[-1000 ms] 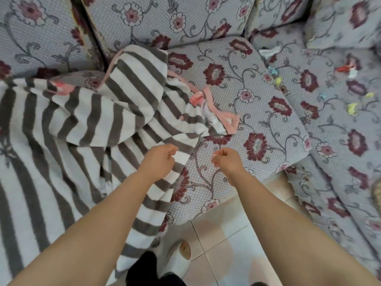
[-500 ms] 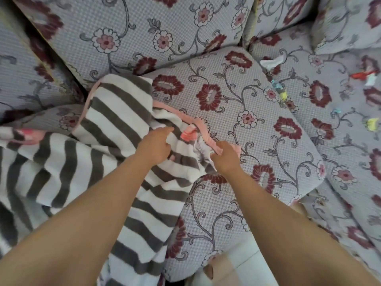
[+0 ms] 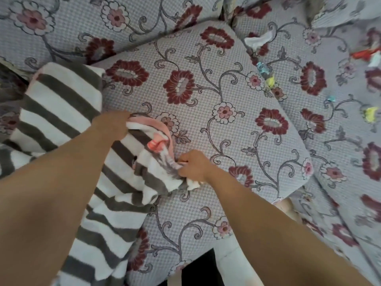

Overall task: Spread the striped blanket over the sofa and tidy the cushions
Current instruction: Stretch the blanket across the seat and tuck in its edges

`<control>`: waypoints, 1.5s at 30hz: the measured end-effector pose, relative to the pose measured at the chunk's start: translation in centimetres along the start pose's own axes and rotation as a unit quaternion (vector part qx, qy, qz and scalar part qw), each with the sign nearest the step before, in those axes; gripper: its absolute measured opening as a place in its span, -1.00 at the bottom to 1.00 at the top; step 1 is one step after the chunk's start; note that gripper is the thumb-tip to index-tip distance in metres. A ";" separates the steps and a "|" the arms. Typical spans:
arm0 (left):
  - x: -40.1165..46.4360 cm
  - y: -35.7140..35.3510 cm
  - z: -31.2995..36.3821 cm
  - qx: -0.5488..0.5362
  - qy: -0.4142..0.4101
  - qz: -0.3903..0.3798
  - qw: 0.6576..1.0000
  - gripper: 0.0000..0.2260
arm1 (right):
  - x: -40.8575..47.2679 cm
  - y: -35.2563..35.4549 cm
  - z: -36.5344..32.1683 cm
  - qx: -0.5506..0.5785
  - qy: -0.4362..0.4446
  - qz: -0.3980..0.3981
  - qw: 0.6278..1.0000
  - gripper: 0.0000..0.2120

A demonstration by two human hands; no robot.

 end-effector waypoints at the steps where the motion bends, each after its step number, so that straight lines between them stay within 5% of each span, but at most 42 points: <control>1: -0.2 1.1 0.4 -0.016 0.006 0.009 1.000 -0.64 | -0.9 1.0 0.3 0.012 -0.008 -0.023 1.000 -0.92; 4: -1.3 7.5 5.1 -0.083 -0.067 0.090 0.990 -0.81 | -3.9 5.1 3.2 -0.015 -0.073 -0.076 0.994 -0.74; 6: -2.3 12.9 10.2 -0.135 -0.142 0.141 0.970 -0.95 | -6.2 8.5 7.0 0.013 -0.126 -0.108 0.986 -0.81; 10: -3.5 18.4 24.4 -0.175 -0.307 0.133 0.926 -0.94 | -10.3 14.7 15.1 -0.055 -0.237 -0.130 0.961 -0.86; 13: -4.1 17.1 33.2 -0.212 -0.372 0.125 0.895 -0.88 | -10.9 17.9 17.9 -0.139 -0.249 -0.064 0.956 -0.92; 16: -2.7 10.5 35.7 -0.212 -0.331 0.043 0.918 -0.72 | -9.6 19.1 20.1 -0.099 -0.240 0.034 0.965 -0.89; 21: -2.7 1.3 34.2 -0.189 -0.278 -0.133 0.932 -0.45 | -6.2 18.9 20.5 -0.102 -0.188 0.084 0.973 -0.78; 24: -2.3 2.2 30.6 -0.206 -0.246 -0.073 0.944 -0.51 | -4.4 20.7 18.2 -0.064 -0.165 0.153 0.972 -0.59; 29: -1.6 6.3 19.1 -0.228 -0.133 0.088 0.961 -0.58 | 0.6 23.2 8.1 -0.089 -0.054 0.228 0.968 -0.64; 35: -3.0 9.7 4.3 -0.178 0.028 0.235 0.955 -0.46 | 7.9 19.3 -4.5 -0.198 0.087 0.176 0.960 -0.59; 40: -2.5 5.6 -3.1 -0.081 0.140 0.047 0.986 -0.36 | 12.3 14.5 -12.9 -0.251 0.137 0.162 0.944 -0.59; 45: -7.2 -1.7 -3.3 -0.230 0.091 -0.152 0.957 -0.52 | 14.1 12.1 -13.9 -0.319 0.073 0.132 0.936 -0.65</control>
Point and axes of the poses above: each hand's wrist, its own x-axis towards the middle knuckle, its own y-axis out of the back of the hand, z = x × y, the point moved 9 cm from there along x, towards the middle knuckle, and after that the axes turned 11 degrees about -x, right-handed, at the moved point
